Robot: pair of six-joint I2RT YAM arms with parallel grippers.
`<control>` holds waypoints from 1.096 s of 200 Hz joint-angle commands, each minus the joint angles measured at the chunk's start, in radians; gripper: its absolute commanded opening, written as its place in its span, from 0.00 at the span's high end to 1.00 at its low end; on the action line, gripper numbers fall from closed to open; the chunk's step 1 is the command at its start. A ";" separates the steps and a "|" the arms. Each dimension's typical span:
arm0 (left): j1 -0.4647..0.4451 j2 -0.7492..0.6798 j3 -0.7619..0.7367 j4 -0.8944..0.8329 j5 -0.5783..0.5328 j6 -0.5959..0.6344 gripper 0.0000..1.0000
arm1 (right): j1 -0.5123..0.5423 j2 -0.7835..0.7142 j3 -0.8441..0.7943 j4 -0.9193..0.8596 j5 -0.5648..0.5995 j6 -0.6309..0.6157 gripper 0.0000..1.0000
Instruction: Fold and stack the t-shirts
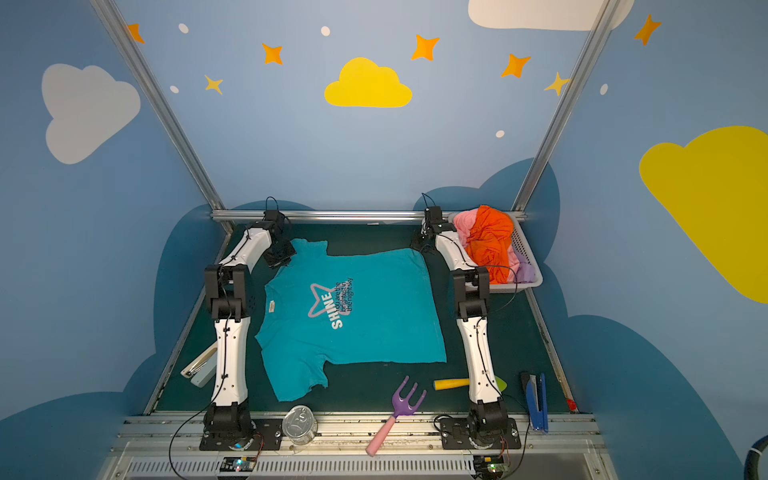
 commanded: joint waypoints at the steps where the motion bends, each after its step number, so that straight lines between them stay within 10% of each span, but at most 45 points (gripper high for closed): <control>1: 0.002 -0.089 -0.040 -0.073 -0.042 0.013 0.96 | -0.006 -0.137 -0.052 0.028 0.021 -0.030 1.00; 219: -0.011 -0.698 -0.802 0.113 -0.080 -0.092 0.96 | -0.049 -0.543 -0.556 -0.059 0.107 0.009 1.00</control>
